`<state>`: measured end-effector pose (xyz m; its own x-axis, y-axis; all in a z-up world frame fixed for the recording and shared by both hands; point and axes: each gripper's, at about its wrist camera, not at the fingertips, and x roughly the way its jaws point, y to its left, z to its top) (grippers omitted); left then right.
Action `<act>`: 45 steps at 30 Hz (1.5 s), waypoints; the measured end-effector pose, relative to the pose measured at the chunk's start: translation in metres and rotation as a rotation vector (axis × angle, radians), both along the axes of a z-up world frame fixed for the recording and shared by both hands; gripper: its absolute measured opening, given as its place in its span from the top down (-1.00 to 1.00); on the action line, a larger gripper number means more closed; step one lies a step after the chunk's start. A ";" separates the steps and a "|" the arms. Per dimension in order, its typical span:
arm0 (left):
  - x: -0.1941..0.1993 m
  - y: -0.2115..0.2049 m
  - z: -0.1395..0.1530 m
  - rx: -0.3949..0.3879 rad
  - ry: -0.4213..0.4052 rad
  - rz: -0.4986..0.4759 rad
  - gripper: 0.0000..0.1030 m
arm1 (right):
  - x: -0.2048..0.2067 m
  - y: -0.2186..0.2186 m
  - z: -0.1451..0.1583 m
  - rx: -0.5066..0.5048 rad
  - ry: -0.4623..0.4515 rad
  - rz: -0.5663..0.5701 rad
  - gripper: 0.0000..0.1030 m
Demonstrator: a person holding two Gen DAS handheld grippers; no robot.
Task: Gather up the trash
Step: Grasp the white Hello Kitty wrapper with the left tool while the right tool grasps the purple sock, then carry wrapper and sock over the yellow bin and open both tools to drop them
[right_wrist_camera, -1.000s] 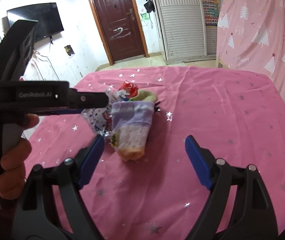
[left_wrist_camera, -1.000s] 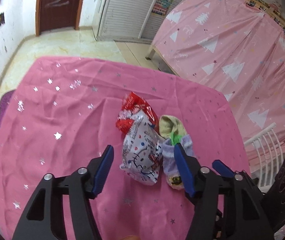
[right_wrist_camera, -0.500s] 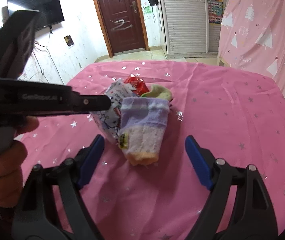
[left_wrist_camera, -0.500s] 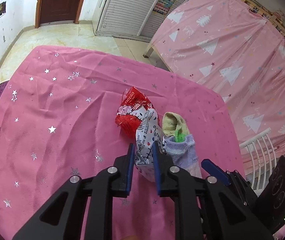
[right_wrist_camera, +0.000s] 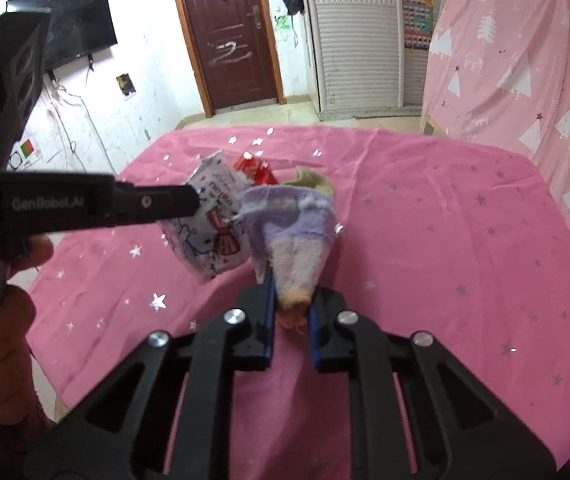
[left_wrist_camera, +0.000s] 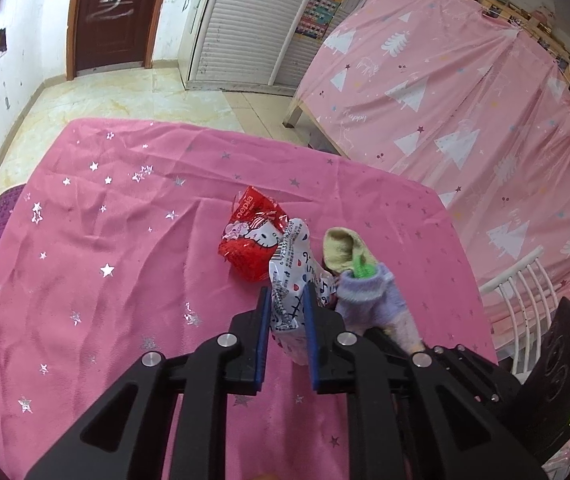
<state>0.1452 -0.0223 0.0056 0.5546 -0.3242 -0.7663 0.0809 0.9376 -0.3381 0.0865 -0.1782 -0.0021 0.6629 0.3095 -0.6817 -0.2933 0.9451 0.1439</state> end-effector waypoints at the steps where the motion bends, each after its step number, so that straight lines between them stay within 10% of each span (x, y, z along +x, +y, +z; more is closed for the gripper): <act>1: -0.001 -0.001 0.002 0.005 -0.006 0.001 0.81 | -0.001 -0.003 0.003 0.007 -0.009 -0.008 0.77; 45: -0.022 -0.212 0.046 0.221 -0.117 -0.256 0.81 | -0.041 -0.239 0.017 0.234 -0.150 -0.453 0.76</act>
<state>0.1236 -0.2340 0.0519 0.5645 -0.2979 -0.7698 0.3490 0.9313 -0.1044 0.0456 -0.4169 0.0151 0.8503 0.1020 -0.5164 0.1035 0.9295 0.3540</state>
